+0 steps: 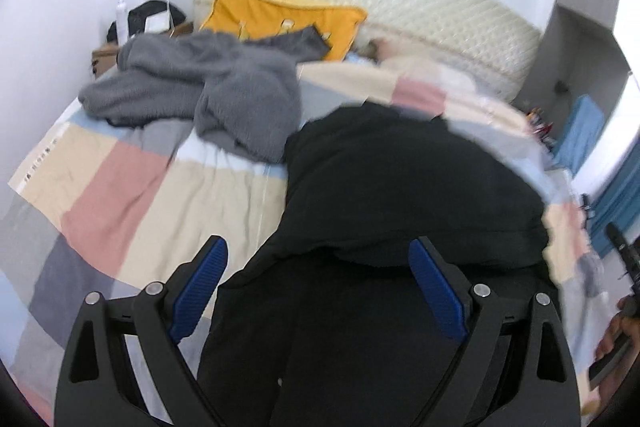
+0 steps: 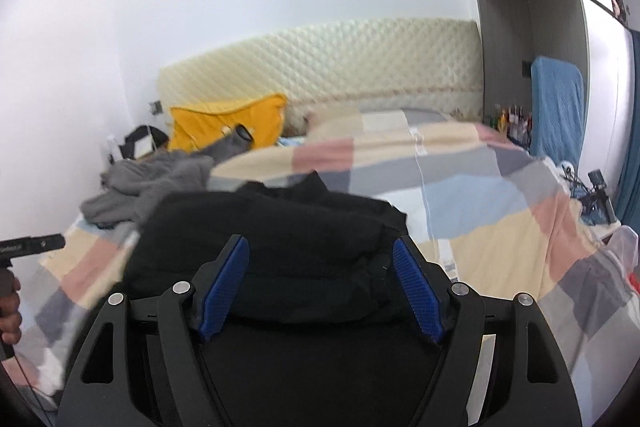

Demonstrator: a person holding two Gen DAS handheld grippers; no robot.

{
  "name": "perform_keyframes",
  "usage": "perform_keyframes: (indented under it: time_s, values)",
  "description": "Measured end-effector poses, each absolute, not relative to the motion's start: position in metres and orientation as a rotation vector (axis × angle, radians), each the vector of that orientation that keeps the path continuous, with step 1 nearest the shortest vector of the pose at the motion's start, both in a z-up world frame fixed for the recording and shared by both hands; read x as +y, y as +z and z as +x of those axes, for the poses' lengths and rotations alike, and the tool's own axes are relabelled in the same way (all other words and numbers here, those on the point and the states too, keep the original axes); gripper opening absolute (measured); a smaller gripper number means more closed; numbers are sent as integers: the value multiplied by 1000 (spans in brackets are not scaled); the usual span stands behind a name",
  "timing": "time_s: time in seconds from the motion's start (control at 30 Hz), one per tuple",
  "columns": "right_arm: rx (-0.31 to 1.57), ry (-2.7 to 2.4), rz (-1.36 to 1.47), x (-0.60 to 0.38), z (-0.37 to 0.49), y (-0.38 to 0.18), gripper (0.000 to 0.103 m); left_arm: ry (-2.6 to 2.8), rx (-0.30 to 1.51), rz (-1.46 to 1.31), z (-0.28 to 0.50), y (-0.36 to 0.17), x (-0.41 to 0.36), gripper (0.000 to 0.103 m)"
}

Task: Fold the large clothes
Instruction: 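Open both grippers and lift them off the folded jacket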

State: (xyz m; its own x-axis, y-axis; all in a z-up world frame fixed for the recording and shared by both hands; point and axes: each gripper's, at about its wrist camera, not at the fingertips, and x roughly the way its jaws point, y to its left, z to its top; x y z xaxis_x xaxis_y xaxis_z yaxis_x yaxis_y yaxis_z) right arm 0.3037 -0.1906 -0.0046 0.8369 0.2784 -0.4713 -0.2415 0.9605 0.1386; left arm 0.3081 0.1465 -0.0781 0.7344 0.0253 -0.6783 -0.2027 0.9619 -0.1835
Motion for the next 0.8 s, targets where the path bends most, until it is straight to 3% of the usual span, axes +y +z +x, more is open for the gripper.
perform_keyframes:
  time_s: [0.43,0.8]
  values:
    - [405,337,91,-167,202,122,74,158,614,-250,183,50,181,93]
    - [464,359,32,-180,136,149,74,72,637,-295,107,88,210,93]
